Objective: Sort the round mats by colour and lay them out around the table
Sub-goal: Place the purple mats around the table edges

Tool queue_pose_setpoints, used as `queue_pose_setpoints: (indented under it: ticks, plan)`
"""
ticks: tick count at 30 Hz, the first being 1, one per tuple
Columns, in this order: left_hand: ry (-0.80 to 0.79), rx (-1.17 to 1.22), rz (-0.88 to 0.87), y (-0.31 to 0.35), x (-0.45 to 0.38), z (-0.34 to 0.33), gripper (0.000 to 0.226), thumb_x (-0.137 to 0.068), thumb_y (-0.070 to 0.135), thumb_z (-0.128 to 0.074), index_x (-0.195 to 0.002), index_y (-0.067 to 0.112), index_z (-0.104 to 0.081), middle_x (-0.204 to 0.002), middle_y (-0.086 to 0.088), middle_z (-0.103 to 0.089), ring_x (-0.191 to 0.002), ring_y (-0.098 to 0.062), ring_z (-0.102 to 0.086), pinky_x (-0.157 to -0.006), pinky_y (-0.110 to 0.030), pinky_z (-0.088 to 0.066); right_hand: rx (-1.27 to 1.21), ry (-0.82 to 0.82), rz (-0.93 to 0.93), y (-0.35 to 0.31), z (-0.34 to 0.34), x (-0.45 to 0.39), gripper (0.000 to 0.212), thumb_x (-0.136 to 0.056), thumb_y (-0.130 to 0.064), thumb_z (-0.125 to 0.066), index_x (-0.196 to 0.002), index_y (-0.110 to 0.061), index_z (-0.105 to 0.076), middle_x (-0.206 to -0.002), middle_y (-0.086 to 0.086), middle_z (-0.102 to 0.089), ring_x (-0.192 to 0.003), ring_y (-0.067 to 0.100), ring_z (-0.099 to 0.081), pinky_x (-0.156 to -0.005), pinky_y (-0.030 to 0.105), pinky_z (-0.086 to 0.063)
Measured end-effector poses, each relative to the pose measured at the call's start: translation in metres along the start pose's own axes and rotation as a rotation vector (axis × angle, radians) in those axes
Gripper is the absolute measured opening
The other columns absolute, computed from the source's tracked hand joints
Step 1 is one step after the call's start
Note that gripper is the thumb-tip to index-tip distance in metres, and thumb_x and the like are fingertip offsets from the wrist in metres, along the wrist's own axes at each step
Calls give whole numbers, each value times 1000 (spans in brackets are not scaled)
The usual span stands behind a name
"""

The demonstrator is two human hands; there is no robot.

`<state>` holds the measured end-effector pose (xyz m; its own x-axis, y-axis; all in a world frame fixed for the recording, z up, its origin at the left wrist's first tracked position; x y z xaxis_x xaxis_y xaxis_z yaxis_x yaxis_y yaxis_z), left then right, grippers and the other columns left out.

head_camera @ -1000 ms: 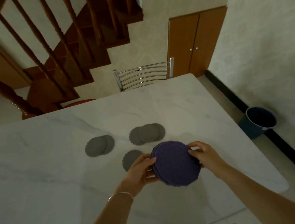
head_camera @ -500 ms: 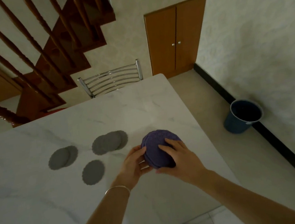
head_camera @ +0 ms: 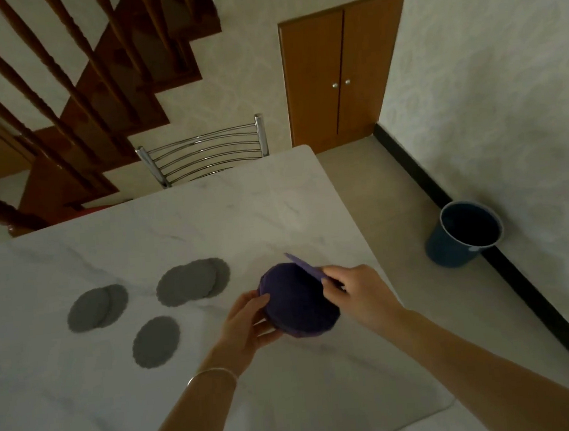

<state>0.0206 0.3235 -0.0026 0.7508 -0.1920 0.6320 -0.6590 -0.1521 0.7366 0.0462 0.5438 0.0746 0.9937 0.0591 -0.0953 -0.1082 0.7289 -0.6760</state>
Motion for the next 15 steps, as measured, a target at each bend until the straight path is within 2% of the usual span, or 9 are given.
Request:
queue_pose_setpoints:
  ticks: [2, 5, 8, 11, 13, 15]
  plan:
    - [19, 17, 1, -3, -2, 9, 21, -81, 21, -70, -101, 16, -64, -97, -14, -73, -83, -35, -72, -68, -42, -58, 61, 54, -27, 5, 8, -17, 13, -88, -14, -55, -79, -6, -59, -50, 8, -48, -45, 24, -43, -48, 35, -37]
    - [46, 61, 0, -4, -2, 22, 26, -76, 23, -72, -101, 17, -65, -100, -15, -72, -86, -36, -71, -68, -43, -58, 111, 117, -72, 13, 21, -45, 16, -90, -12, -52, -80, -1, -58, -63, 22, -60, -57, 36, -54, -56, 43, -43]
    - [54, 91, -22, -2, -1, 34, 33, -70, 26, -72, -101, 17, -66, -101, -15, -72, -88, -37, -71, -67, -42, -58, 170, 160, -67, 16, 29, -71, 18, -92, -13, -50, -79, -3, -57, -67, 22, -62, -59, 36, -57, -55, 42, -42]
    - [75, 110, -31, 0, 1, 45, 25, -69, 26, -71, -93, 20, -70, -97, -14, -73, -82, -34, -72, -64, -41, -58, 209, 185, 17, 17, 23, -91, 16, -91, -12, -52, -98, -8, -66, -83, 16, -71, -70, 33, -65, -61, 39, -49]
    - [91, 111, -21, 0, 4, 52, 22, -68, 27, -71, -89, 23, -70, -93, -12, -74, -78, -33, -72, -62, -40, -57, 272, 101, 54, 26, 4, -99, 27, -92, -14, -51, -116, -14, -63, -110, 10, -70, -93, 29, -66, -76, 38, -53]
    - [104, 114, -11, -1, 6, 59, 18, -68, 28, -70, -86, 24, -69, -90, -10, -74, -75, -32, -71, -60, -39, -57, 387, -82, 29, 41, -24, -99, 34, -95, -23, -46, -128, -22, -55, -132, 3, -58, -116, 25, -57, -89, 38, -50]
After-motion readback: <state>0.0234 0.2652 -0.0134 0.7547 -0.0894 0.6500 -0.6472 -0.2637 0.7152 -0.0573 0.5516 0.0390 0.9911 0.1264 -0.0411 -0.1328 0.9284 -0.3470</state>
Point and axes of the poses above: each hand's wrist, its own x-axis away from the middle knuckle, its own z-axis out of the back of the hand, y = z × x, the point moved 3 cm from there along -x, towards the middle knuckle
